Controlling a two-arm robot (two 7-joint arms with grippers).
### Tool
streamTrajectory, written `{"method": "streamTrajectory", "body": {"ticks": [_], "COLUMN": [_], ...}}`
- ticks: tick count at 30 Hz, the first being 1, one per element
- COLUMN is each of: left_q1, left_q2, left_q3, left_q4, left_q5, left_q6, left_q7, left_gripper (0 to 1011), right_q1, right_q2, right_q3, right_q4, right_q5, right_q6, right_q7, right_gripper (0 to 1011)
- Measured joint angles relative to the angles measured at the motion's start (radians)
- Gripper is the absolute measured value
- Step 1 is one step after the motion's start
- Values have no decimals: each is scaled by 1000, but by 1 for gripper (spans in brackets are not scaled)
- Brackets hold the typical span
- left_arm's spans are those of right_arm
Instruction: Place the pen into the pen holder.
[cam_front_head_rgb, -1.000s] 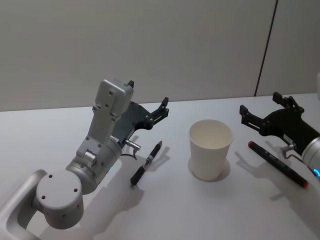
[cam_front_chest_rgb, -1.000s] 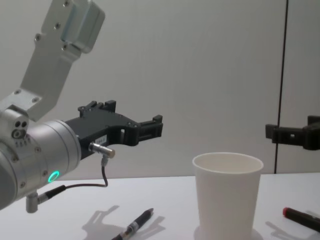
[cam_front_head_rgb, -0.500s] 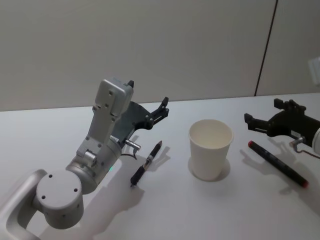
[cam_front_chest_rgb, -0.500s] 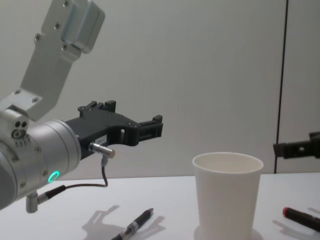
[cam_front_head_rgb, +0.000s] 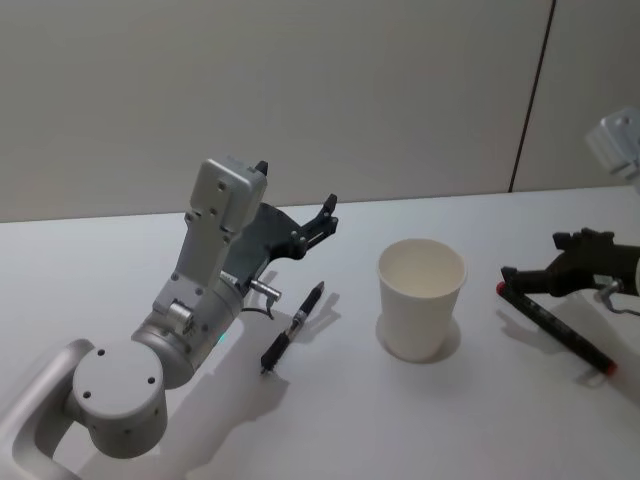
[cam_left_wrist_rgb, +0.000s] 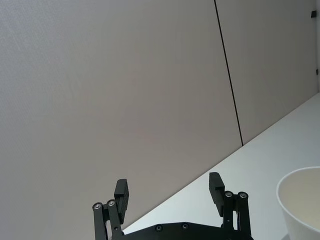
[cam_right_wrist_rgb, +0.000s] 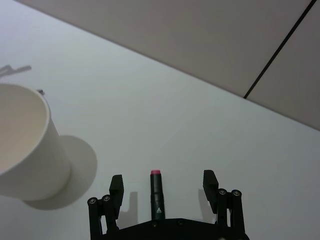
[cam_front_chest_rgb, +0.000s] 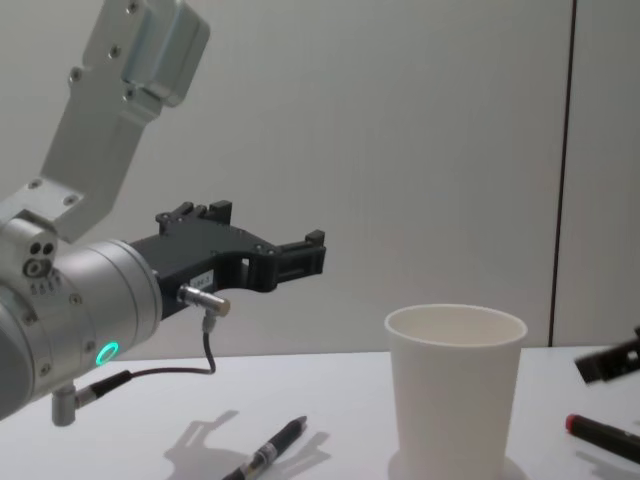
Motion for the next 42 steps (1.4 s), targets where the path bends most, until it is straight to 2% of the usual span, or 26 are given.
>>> {"method": "streamTrajectory", "body": {"ticks": [1, 2, 5, 10, 15, 28, 33, 41, 42], "left_q1": [0, 0, 0, 0, 0, 0, 0, 0, 0], "left_q2": [0, 0, 0, 0, 0, 0, 0, 0, 0], "left_q3": [0, 0, 0, 0, 0, 0, 0, 0, 0], "left_q4": [0, 0, 0, 0, 0, 0, 0, 0, 0], "left_q5": [0, 0, 0, 0, 0, 0, 0, 0, 0], "left_q6": [0, 0, 0, 0, 0, 0, 0, 0, 0], "left_q7": [0, 0, 0, 0, 0, 0, 0, 0, 0], "left_gripper": [1001, 1001, 1001, 1001, 1001, 1001, 1001, 1001, 1001], "right_q1": [0, 17, 36, 52, 59, 65, 65, 67, 67], "right_q2": [0, 5, 9, 11, 8, -3, -5, -6, -6], "right_q3": [0, -11, -25, -41, -51, -66, -67, -69, -69], "right_q4": [0, 15, 36, 64, 86, 120, 125, 129, 129], "right_q5": [0, -33, -72, -104, -116, -114, -112, -110, -110], "right_q6": [0, 33, 68, 100, 114, 121, 121, 121, 121], "right_q7": [0, 37, 76, 106, 114, 105, 104, 101, 101], "right_gripper": [1001, 1002, 1001, 1001, 1001, 1000, 897, 654, 654]}}
